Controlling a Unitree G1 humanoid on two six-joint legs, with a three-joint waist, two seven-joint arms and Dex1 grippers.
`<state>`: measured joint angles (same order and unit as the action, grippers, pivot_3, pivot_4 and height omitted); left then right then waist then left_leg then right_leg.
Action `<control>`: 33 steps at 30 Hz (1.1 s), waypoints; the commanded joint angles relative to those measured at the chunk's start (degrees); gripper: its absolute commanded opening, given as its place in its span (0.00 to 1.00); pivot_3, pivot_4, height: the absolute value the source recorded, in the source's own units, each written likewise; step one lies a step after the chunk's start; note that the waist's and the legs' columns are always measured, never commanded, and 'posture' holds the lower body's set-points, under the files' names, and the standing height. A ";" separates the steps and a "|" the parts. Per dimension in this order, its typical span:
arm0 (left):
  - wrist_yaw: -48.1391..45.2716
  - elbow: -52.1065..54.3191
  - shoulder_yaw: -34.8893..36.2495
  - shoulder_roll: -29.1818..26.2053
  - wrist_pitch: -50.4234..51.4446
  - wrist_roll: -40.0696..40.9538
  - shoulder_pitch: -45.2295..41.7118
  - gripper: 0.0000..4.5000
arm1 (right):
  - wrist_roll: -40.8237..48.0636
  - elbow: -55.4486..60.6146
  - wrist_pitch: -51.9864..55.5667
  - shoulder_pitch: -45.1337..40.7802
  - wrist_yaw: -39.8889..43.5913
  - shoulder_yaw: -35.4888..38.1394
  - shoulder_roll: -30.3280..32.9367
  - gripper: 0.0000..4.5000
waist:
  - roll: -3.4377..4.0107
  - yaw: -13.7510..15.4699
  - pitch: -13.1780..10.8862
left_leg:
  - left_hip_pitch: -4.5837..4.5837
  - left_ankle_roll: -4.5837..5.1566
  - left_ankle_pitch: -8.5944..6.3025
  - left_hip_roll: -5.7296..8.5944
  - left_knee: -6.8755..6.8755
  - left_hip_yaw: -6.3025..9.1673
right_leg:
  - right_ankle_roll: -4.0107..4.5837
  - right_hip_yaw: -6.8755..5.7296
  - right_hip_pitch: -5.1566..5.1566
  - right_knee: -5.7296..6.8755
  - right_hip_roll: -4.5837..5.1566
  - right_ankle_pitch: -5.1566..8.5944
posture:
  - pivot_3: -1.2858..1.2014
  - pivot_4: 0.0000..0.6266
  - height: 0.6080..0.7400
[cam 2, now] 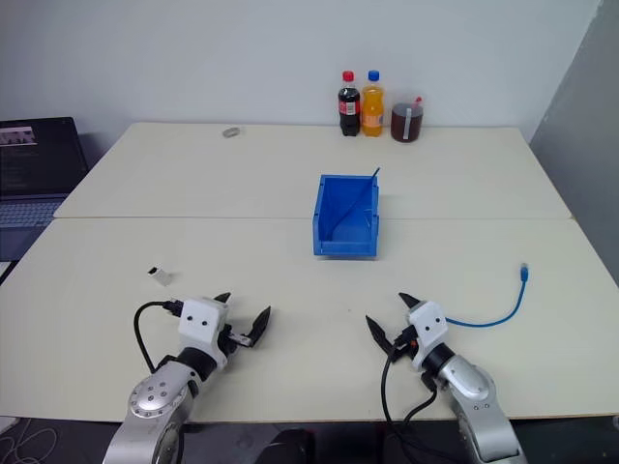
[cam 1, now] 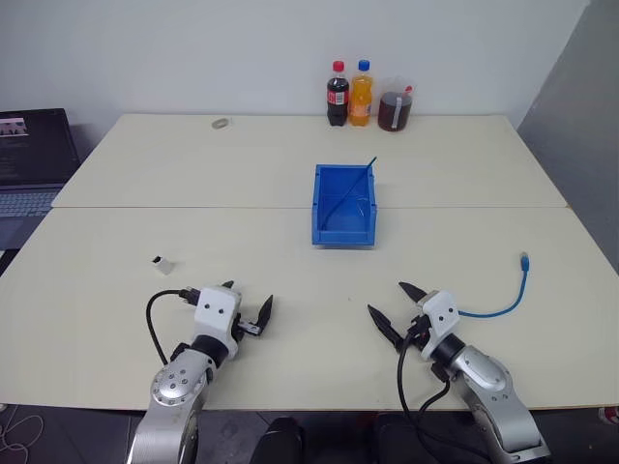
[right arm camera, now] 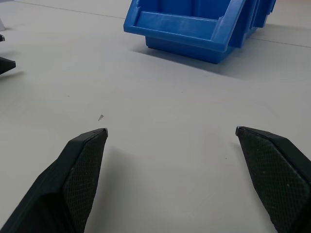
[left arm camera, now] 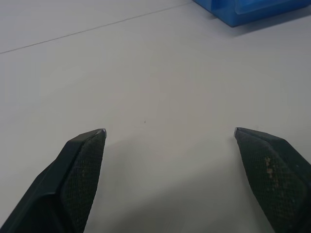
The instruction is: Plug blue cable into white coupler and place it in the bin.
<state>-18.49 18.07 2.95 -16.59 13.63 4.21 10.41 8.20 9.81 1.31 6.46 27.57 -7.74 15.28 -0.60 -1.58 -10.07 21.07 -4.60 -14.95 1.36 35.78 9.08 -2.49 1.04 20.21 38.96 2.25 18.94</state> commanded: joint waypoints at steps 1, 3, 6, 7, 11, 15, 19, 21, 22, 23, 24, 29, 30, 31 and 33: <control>-0.67 1.04 -0.08 -0.43 -2.79 0.20 -0.11 0.99 | 0.84 1.93 -0.25 0.82 0.38 0.68 0.31 1.00 | 0.00 0.01 0.00 | 0.00 0.00 0.00 0.00 0.00 0.00 | 0.00 0.00 0.00 0.00 0.00 0.00 | 0.52 0.24 1.00; -0.66 1.16 -0.62 -1.03 -2.53 -0.94 0.30 0.99 | 0.78 2.02 -0.26 0.98 0.37 0.68 0.36 1.00 | 0.00 0.01 0.00 | 0.00 0.00 0.00 -0.01 0.00 0.00 | 0.00 0.01 0.00 0.00 0.00 0.00 | 0.52 0.24 1.00; -0.68 1.49 -1.12 -1.53 -2.12 -1.89 0.82 0.99 | 0.75 2.22 -0.29 1.28 0.38 0.70 0.42 1.00 | 0.00 0.00 0.00 | 0.00 0.00 0.00 0.00 0.00 0.00 | -0.02 0.01 0.00 0.00 0.00 0.01 | 0.52 0.24 1.00; -0.74 1.67 -1.21 -1.56 -1.63 -1.77 1.10 0.99 | 0.73 2.20 -0.29 1.30 0.37 0.69 0.41 1.00 | 0.00 0.00 0.00 | 0.00 0.00 0.00 0.00 0.00 0.00 | -0.02 0.00 0.00 0.00 0.00 0.01 | 0.52 0.24 1.00; -0.85 2.11 -1.42 -1.59 -1.35 -1.69 1.99 0.99 | 0.62 2.48 -0.25 1.60 0.28 0.51 0.35 1.00 | 0.00 0.01 0.00 | -0.01 0.00 0.00 -0.01 0.00 -0.01 | -0.02 0.02 0.00 0.00 0.01 0.01 | 0.52 0.24 1.00; -1.62 2.72 -1.54 -1.43 -1.44 -0.63 1.93 0.99 | 0.62 2.56 -0.22 1.79 0.26 0.63 0.42 1.00 | 0.00 0.02 0.00 | -0.01 0.00 0.00 -0.02 -0.01 0.00 | -0.07 0.01 0.00 0.00 0.01 0.04 | 0.52 0.24 1.00; -1.98 2.71 -1.41 -1.51 -1.10 -0.10 1.35 0.99 | 0.70 2.14 -0.25 1.32 0.31 0.91 0.49 1.00 | 0.00 0.02 0.00 | -0.01 0.00 0.00 -0.02 0.00 0.00 | -0.07 0.01 0.00 0.00 0.01 0.04 | 0.52 0.24 1.00; -2.03 2.57 -1.21 -1.48 -1.03 0.13 0.96 0.99 | 0.71 1.96 -0.24 1.04 0.29 0.99 0.48 1.00 | 0.00 0.02 0.00 | -0.01 0.00 0.00 -0.01 0.00 0.00 | -0.08 0.01 0.00 0.00 0.01 0.05 | 0.52 0.24 1.00; -2.03 2.53 -1.10 -1.46 -1.09 0.20 0.83 0.99 | 0.68 1.92 -0.25 0.95 0.27 0.98 0.47 1.00 | 0.00 0.01 0.00 | -0.01 0.00 0.00 -0.01 0.00 0.00 | -0.08 0.01 0.00 0.00 0.01 0.05 | 0.52 0.24 1.00; -2.13 2.48 -1.01 -1.43 -1.26 0.30 0.78 0.99 | 0.67 1.90 -0.25 0.86 0.27 0.98 0.46 1.00 | 0.00 0.01 0.00 | 0.00 0.00 0.00 -0.01 0.00 0.00 | -0.08 0.01 0.00 0.00 0.01 0.05 | 0.52 0.24 1.00; -2.16 2.46 -0.96 -1.39 -1.42 0.32 0.79 0.99 | 0.67 1.96 -0.18 0.79 0.25 0.95 0.45 1.00 | 0.00 0.02 0.00 | 0.00 0.00 0.00 -0.01 0.00 0.00 | -0.08 0.01 0.00 0.00 0.01 0.05 | 0.52 0.24 1.00; -2.15 2.46 -0.90 -1.44 -1.86 0.20 0.84 0.99 | 1.13 3.61 2.41 -0.97 0.06 1.24 0.71 1.00 | 0.00 -0.04 0.00 | -0.01 0.00 0.00 -0.01 0.00 -0.02 | -0.07 0.02 0.00 0.00 0.01 0.04 | 0.52 0.24 1.00; -2.14 2.44 -0.89 -1.43 -1.92 0.19 0.80 0.99 | 1.18 3.75 2.73 -1.19 0.03 1.29 0.73 1.00 | 0.00 -0.02 0.00 | -0.01 0.00 0.00 -0.01 0.00 -0.02 | -0.07 0.02 0.00 0.00 0.01 0.04 | 0.52 0.24 1.00; -2.14 2.41 -0.92 -1.44 -1.92 0.17 0.73 0.99 | 1.20 3.81 2.93 -1.35 0.04 1.33 0.76 1.00 | 0.00 0.00 0.00 | 0.00 0.00 0.00 -0.01 0.00 0.00 | -0.06 0.01 0.00 0.00 0.01 0.04 | 0.52 0.24 1.00; -4.08 3.04 -0.73 -1.04 -1.74 3.11 0.71 0.99 | 1.15 4.16 3.21 -1.30 0.00 1.40 0.80 1.00 | 0.00 0.00 0.00 | 0.00 0.00 0.00 -0.01 0.00 0.00 | -0.05 0.00 0.01 0.00 0.01 0.03 | 0.52 0.24 1.00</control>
<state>-20.88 18.65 1.91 -17.84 12.87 4.40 11.36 8.29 11.16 4.46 5.34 27.49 -7.29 15.77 -0.60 -1.58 -10.07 21.07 -4.60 -14.95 1.35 35.77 9.09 -2.53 1.04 20.21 38.96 2.25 18.97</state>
